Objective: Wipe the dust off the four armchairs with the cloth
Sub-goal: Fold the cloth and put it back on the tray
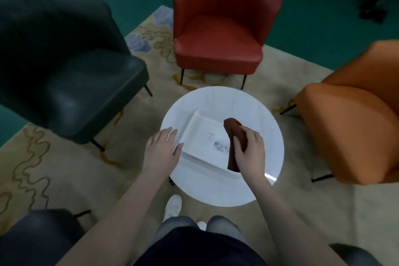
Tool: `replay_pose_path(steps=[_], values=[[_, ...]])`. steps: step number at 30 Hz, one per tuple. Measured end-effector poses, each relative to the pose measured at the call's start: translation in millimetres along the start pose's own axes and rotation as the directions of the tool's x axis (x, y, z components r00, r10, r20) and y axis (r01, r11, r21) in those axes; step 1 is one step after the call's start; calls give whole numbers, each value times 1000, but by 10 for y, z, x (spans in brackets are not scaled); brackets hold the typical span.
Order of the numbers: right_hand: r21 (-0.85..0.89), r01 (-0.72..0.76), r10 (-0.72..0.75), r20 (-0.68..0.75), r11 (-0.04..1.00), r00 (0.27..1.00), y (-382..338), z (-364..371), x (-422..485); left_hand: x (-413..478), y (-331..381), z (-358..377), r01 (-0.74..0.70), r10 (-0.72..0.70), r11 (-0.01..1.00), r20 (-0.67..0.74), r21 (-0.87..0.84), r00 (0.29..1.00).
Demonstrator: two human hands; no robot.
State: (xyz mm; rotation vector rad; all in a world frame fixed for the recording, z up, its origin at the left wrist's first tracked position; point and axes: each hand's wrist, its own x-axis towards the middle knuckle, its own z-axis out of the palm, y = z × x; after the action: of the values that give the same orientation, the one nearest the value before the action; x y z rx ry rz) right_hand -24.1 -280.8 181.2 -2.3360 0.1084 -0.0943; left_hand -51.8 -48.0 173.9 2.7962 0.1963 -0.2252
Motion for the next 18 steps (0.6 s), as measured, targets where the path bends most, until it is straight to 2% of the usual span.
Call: replay_pose_path(steps=[11,15,18], values=[[-64,-201,185,-202,977,962,-207,223,229,879,123,-32,-324,324,946,109,-11,940],[-44,-247,232,-227,968,946,-226,259,280,989,293,69,-370,375,927,153,-57,914],[-26,-260,246,-241,965,939,-227,284,325,1021,462,137,-378,410,906,177,-188,895]])
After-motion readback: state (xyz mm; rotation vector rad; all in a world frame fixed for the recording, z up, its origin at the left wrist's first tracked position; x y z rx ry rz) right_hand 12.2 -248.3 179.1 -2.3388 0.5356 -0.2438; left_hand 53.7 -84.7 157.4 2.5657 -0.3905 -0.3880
